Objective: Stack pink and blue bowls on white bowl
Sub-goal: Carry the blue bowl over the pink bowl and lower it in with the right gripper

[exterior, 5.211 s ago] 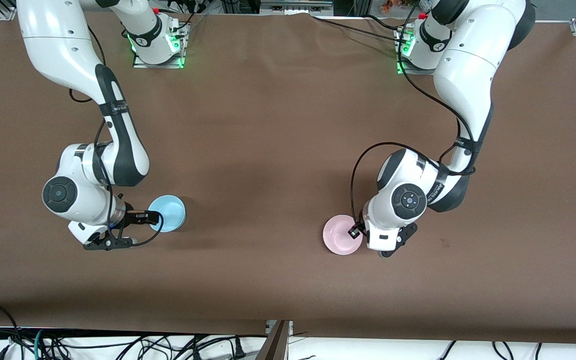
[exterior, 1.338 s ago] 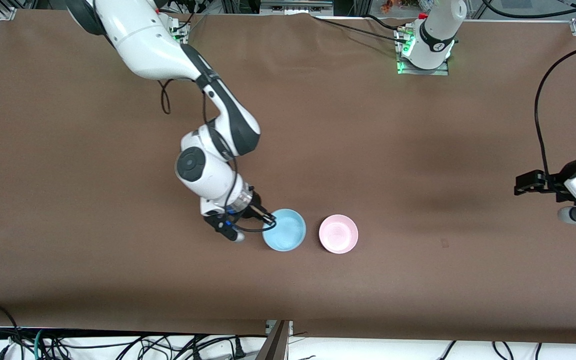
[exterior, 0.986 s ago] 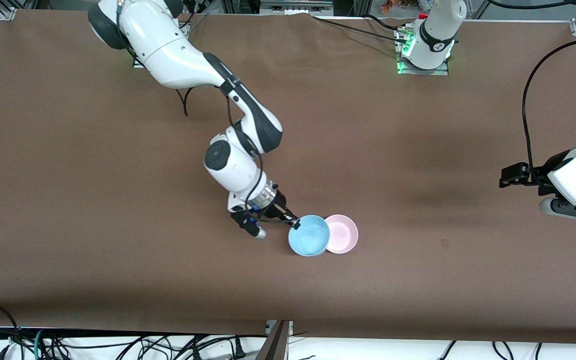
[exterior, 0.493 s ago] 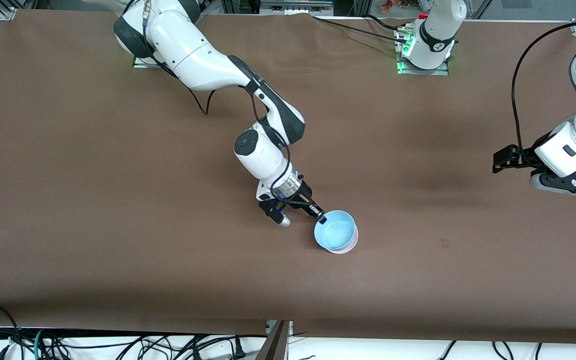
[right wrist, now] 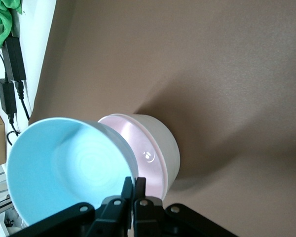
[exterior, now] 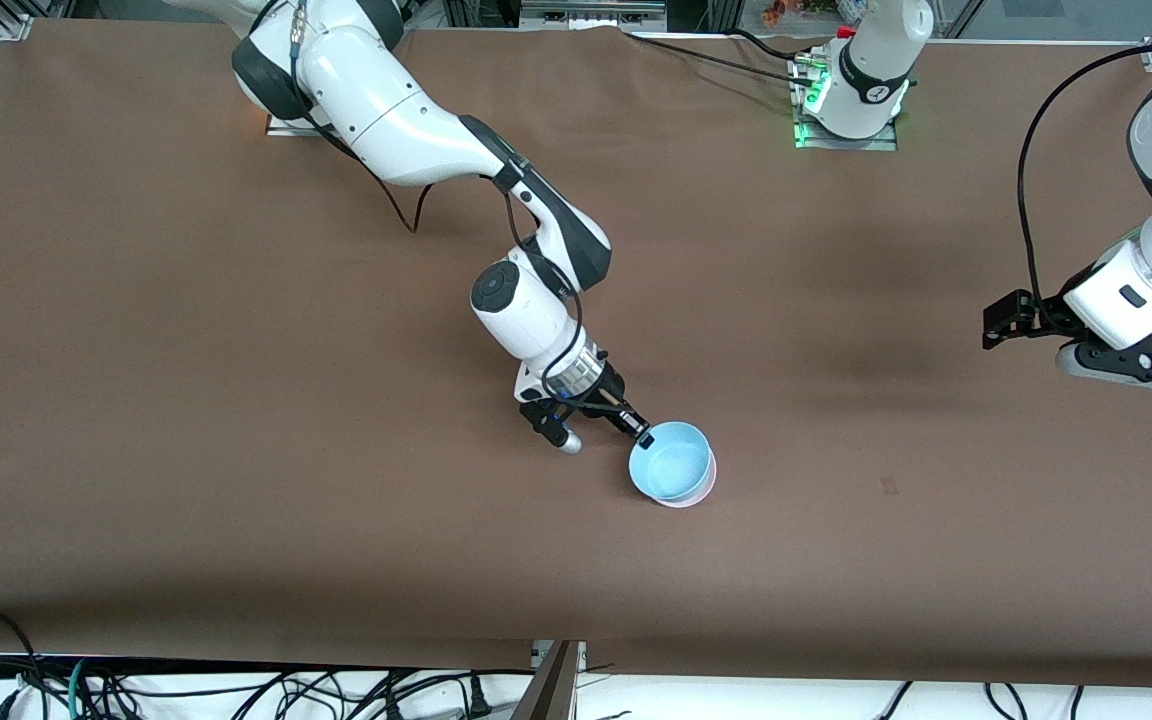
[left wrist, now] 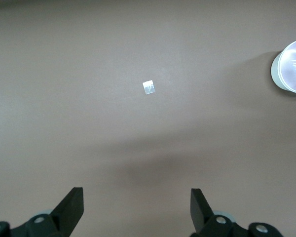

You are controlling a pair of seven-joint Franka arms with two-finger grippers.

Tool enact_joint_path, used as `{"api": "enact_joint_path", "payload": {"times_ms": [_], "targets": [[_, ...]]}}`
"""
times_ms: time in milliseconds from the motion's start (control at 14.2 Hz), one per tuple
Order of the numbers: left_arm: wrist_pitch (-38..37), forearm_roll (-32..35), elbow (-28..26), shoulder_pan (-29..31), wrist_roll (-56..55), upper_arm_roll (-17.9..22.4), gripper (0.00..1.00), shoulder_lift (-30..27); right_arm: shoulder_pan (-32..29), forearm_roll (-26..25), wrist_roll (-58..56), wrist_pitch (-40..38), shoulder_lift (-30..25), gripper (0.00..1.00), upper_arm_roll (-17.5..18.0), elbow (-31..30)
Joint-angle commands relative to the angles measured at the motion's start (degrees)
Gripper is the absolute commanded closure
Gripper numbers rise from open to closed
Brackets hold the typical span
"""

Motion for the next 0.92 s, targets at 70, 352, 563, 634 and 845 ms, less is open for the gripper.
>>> {"api": "enact_joint_path", "payload": {"times_ms": [70, 352, 563, 634, 845], "targets": [[1.1, -1.1, -2.5, 0.5, 1.3, -0.1, 0.00, -2.4, 0.4, 0.5, -0.2, 0.7, 1.9, 1.00, 0.0, 2.7], [1.1, -1.0, -2.5, 0.5, 1.4, -0.1, 0.00, -2.4, 0.4, 0.2, -0.9, 0.6, 1.9, 1.00, -0.1, 2.6], [0.9, -1.0, -2.5, 0.5, 1.4, -0.1, 0.00, -2.4, 0.4, 0.2, -0.9, 0.6, 2.2, 1.00, -0.2, 2.5], [0.9, -1.0, -2.5, 0.5, 1.4, -0.1, 0.00, -2.4, 0.4, 0.1, -1.2, 0.6, 2.3, 1.00, -0.2, 2.5], [0.9, -1.0, -2.5, 0.5, 1.5, -0.1, 0.00, -2.4, 0.4, 0.1, -1.9, 0.6, 2.6, 1.00, -0.2, 2.5]]}}
